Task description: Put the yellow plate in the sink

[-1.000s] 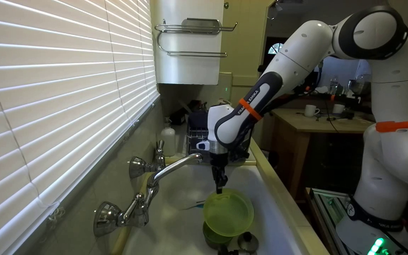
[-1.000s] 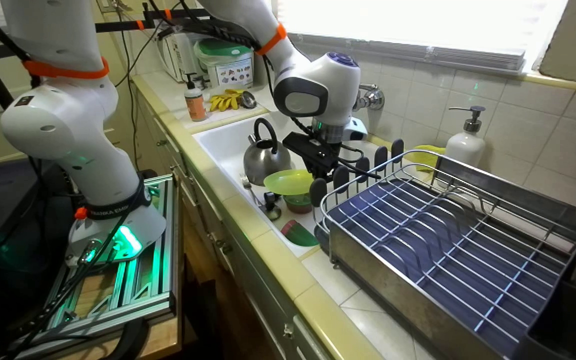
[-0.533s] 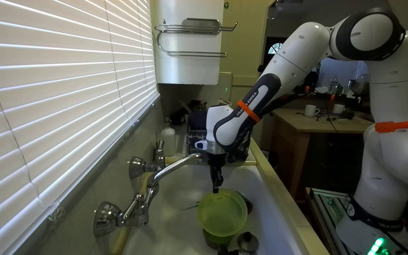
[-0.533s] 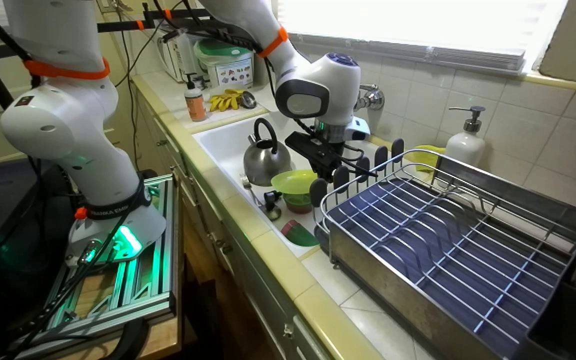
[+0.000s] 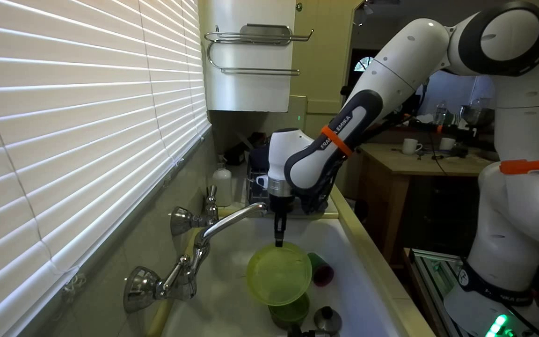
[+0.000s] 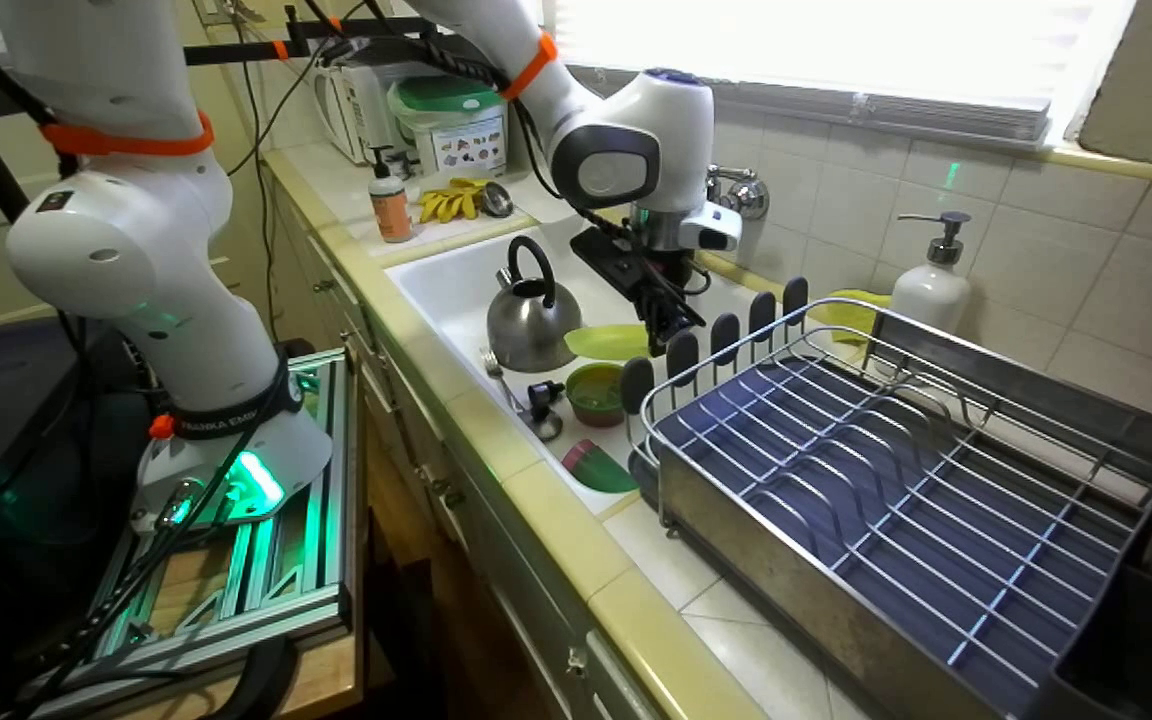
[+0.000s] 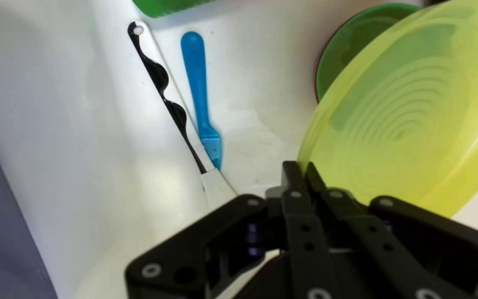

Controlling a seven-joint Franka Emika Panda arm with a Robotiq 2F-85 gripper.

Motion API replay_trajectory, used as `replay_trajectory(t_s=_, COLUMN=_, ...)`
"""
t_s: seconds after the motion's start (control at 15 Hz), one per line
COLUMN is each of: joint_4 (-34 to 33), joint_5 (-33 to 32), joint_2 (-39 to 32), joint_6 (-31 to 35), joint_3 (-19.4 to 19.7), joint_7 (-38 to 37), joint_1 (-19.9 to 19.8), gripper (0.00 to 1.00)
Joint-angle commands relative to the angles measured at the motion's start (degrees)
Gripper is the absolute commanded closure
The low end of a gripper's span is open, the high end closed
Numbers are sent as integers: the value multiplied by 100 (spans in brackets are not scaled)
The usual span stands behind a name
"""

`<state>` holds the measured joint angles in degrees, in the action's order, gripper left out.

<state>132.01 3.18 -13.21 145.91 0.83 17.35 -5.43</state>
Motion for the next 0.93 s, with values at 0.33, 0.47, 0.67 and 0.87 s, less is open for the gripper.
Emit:
replay_trajectory(t_s=0.33, joint_4=114, joint_5=634, joint_2=347, joint_6=-473, joint_3=-140, joint_7=-1122, joint_1=160, gripper=99)
replay_trajectory(t_s=0.47, joint_4=202, joint_5=1131, joint_2=297, joint_6=-297, joint_3=-192, joint_7=-935, joint_1=125, gripper=99)
replay_trajectory(t_s=0.67, joint_4=341, joint_5=1524, joint_2=196, joint_6=-86, joint_3=-175, joint_7=-745, joint_1=76, gripper=99)
replay_trajectory(t_s=0.87, joint_4=451, joint_5=1508, joint_2=75, joint_6=-18, joint_3=-125, joint_7=-715, joint_1=33, gripper=99)
